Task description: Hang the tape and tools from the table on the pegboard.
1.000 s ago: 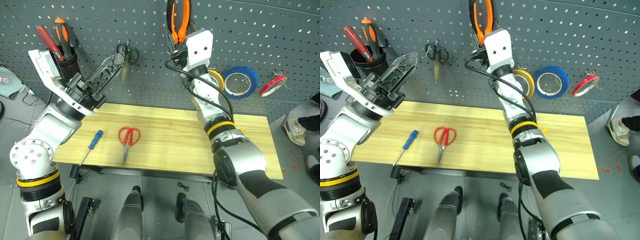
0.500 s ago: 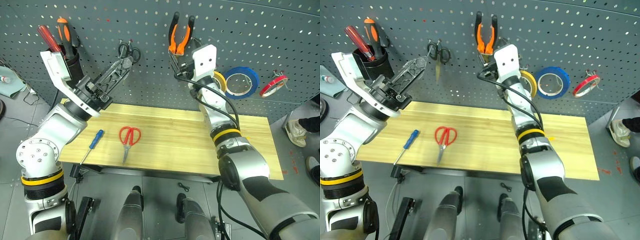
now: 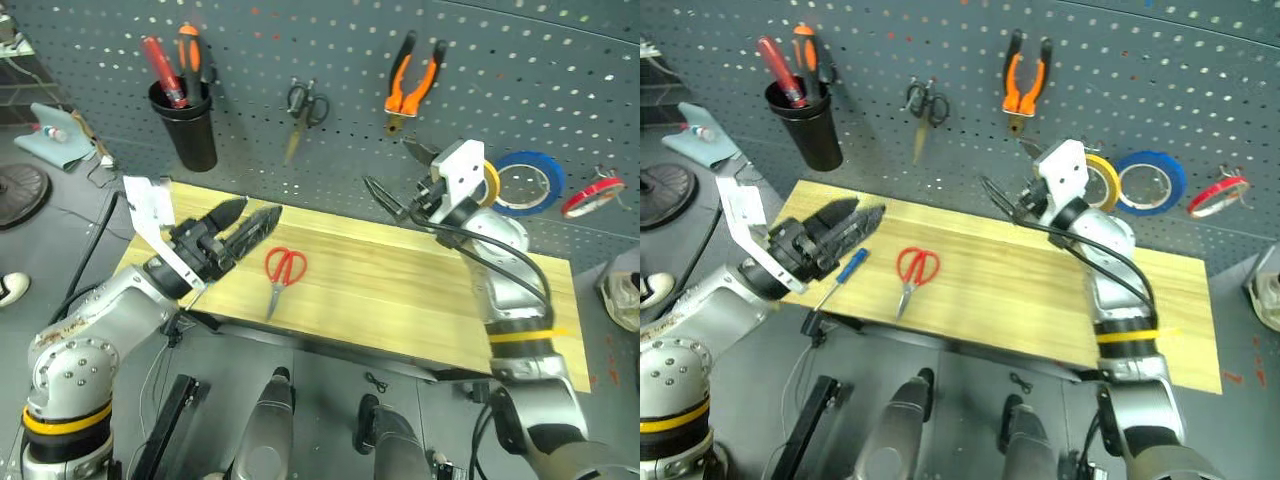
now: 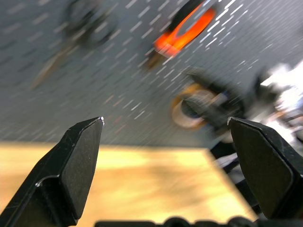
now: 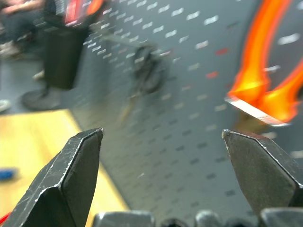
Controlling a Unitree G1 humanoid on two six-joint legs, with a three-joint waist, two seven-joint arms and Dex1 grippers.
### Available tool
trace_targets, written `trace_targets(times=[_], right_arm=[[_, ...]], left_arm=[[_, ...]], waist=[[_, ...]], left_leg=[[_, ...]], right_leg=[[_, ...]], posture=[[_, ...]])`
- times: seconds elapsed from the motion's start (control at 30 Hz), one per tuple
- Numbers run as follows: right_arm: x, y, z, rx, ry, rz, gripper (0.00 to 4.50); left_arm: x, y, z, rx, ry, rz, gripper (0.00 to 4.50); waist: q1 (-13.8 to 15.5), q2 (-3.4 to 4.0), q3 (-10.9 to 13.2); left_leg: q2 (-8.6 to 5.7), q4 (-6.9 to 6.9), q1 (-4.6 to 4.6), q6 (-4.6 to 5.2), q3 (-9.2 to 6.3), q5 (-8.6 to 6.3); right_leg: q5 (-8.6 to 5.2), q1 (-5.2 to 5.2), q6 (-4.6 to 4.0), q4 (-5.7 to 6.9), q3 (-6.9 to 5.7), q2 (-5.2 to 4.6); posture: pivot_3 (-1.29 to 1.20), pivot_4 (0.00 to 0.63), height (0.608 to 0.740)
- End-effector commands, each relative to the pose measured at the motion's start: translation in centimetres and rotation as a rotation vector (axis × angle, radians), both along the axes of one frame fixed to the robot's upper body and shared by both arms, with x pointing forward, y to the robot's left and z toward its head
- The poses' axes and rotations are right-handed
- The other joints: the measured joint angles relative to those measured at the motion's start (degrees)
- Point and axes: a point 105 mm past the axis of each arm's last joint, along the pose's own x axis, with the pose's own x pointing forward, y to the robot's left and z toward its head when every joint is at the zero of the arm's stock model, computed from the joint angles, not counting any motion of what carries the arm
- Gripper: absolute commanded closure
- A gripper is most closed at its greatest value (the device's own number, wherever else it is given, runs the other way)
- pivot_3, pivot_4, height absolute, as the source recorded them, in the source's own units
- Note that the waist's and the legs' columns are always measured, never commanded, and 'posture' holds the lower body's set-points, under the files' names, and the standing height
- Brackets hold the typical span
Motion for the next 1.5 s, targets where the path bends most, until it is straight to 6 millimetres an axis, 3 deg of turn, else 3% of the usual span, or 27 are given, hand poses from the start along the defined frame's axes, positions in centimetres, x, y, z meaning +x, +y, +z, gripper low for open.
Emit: trace_targets(times=[0.03, 0.07, 0.13, 0.17, 0.27, 0.43, 0.57, 0.73, 0.9, 1.03, 1.3, 1.4, 1.5], right_arm=[[-0.8, -0.1, 0.9, -0.030, 0.012, 0.041, 0.05], [-1.0, -0.1, 0.5, -0.048, 0.029, 0.048, 0.05], [-2.0, -0.1, -0.4, -0.075, 0.077, 0.091, 0.05], [-2.5, 0.0, -0.8, -0.090, 0.098, 0.114, 0.05], [-3.5, 0.6, -2.3, -0.133, 0.198, 0.199, 0.05], [-6.0, 1.4, -3.9, -0.180, 0.290, 0.344, 0.05], [-7.5, 1.9, -5.3, -0.238, 0.347, 0.452, 0.05], [-7.2, 1.4, -5.8, -0.293, 0.359, 0.467, 0.05], [-6.4, 0.7, -5.5, -0.337, 0.350, 0.425, 0.05], [-6.0, 0.2, -4.6, -0.332, 0.348, 0.394, 0.05], [-6.2, 0.0, -3.6, -0.324, 0.344, 0.371, 0.05], [-6.2, -0.1, -3.4, -0.318, 0.348, 0.363, 0.05], [-6.2, -0.3, -3.4, -0.313, 0.352, 0.349, 0.05]], left_arm=[[-0.2, -0.1, 0.3, 0.099, -0.031, -0.010, 0.00], [-0.1, 0.0, -0.3, 0.122, -0.016, 0.002, 0.00], [-0.8, 0.0, -1.6, 0.161, 0.014, 0.010, 0.00], [-1.2, 0.0, -2.1, 0.166, 0.030, 0.014, 0.00], [-0.8, 0.4, -4.4, 0.206, 0.092, 0.079, 0.00], [-0.7, 0.6, -8.3, 0.304, 0.182, 0.178, 0.00], [0.9, 0.9, -11.0, 0.357, 0.237, 0.316, 0.00], [3.4, 1.5, -13.7, 0.414, 0.297, 0.432, 0.00], [5.6, 0.9, -15.5, 0.432, 0.321, 0.465, 0.00], [6.9, -0.9, -16.9, 0.474, 0.335, 0.440, 0.00], [7.3, -1.0, -19.4, 0.525, 0.438, 0.492, 0.00], [7.2, -0.1, -19.7, 0.554, 0.457, 0.538, 0.00], [7.3, 0.0, -18.3, 0.541, 0.402, 0.559, 0.00]], waist=[[0.91, 0.05, 0.38], [1.10, 0.21, 0.72], [1.69, 0.33, 0.79], [1.89, 0.33, 0.66], [1.82, 0.34, 0.71], [0.85, 0.35, 0.72], [-0.26, 0.46, 0.84], [-2.58, 0.45, 0.87], [-4.92, 0.45, 1.14], [-6.87, 0.53, 1.87], [-10.54, 0.60, 3.01], [-11.67, 0.60, 3.16], [-12.69, 0.61, 3.31]], left_leg=[[0.01, -0.01, -0.05, -0.04, 0.03, -0.02], [0.05, -0.01, -0.06, -0.08, 0.13, -0.05], [0.06, -0.01, -0.10, -0.07, 0.19, -0.05], [0.06, -0.01, -0.10, -0.07, 0.20, -0.04], [0.06, 0.19, -0.17, 0.04, 0.20, -0.21], [0.07, 0.27, -0.18, 0.11, 0.15, -0.23], [0.05, 0.44, -0.20, 0.05, 0.11, -0.27], [0.04, 0.54, -0.10, 0.06, 0.04, -0.27], [0.02, 0.55, -0.07, 0.44, -0.04, -0.03], [0.01, 0.55, -0.06, 0.49, -0.09, 0.01], [-0.03, 0.56, 0.00, 0.56, -0.25, 0.02], [-0.04, 0.57, 0.02, 0.57, -0.26, 0.02], [-0.05, 0.57, 0.07, 0.57, -0.29, 0.02]], right_leg=[[-0.01, -0.09, -0.02, 0.02, 0.00, 0.00], [-0.27, -0.21, -0.42, 0.08, 0.05, 0.00], [-0.35, -0.25, -0.56, 0.10, 0.12, -0.01], [-0.35, -0.22, -0.55, 0.03, 0.12, -0.03], [-0.44, -0.19, -0.42, 0.16, 0.11, -0.03], [-0.73, -0.16, -0.33, 0.23, 0.11, 0.00], [-0.73, -0.10, -0.35, 0.27, 0.16, 0.00], [-0.73, 0.08, -0.35, 0.25, 0.14, 0.00], [-0.73, 0.17, -0.34, 0.27, 0.14, 0.00], [-0.72, 0.21, -0.34, 0.26, 0.14, 0.00], [-0.73, 0.33, -0.31, 0.32, 0.14, 0.00], [-0.73, 0.34, -0.30, 0.35, 0.15, 0.00], [-0.74, 0.38, -0.29, 0.38, 0.14, 0.00]], posture=[[0.39, 0.368, 0.740], [0.33, 0.393, 0.740], [0.36, 0.313, 0.740], [0.35, 0.304, 0.740], [0.28, 0.356, 0.740], [0.24, 0.367, 0.740], [0.20, 0.367, 0.740], [0.16, 0.388, 0.740], [0.11, 0.415, 0.740], [0.06, 0.438, 0.740], [0.02, 0.469, 0.740], [0.01, 0.476, 0.740], [0.01, 0.481, 0.740]])
